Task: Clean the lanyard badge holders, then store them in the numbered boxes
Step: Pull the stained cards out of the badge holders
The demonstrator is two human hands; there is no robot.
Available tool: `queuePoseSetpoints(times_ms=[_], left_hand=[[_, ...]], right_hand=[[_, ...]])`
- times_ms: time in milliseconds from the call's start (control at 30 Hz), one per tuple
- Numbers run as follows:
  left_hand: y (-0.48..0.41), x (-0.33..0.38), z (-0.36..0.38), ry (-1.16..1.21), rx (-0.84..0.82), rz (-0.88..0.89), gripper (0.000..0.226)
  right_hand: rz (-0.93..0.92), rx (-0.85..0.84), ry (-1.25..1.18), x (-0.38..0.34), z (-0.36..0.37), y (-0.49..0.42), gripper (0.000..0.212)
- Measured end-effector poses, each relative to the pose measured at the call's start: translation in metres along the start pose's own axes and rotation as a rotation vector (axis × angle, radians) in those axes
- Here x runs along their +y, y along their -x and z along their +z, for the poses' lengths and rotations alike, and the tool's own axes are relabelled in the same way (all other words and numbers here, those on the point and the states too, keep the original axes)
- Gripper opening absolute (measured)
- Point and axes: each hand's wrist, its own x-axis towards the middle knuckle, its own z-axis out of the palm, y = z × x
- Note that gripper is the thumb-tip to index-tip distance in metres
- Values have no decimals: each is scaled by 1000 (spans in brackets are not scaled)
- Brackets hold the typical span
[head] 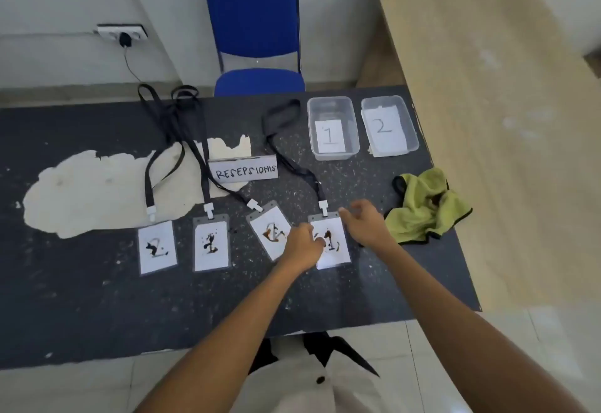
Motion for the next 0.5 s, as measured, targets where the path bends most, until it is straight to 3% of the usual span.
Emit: queuePoseSetpoints(times_ms=[200, 367, 500], left_hand=[[-10, -24, 29, -25, -28, -31, 36], [-16, -24, 35, 15, 18, -70, 31], [-7, -14, 31, 171, 9, -141, 36]], right_hand=[[74, 25, 96, 39, 22, -1, 16], [32, 18, 101, 48, 36, -9, 23], [105, 24, -8, 40, 41, -8, 24]])
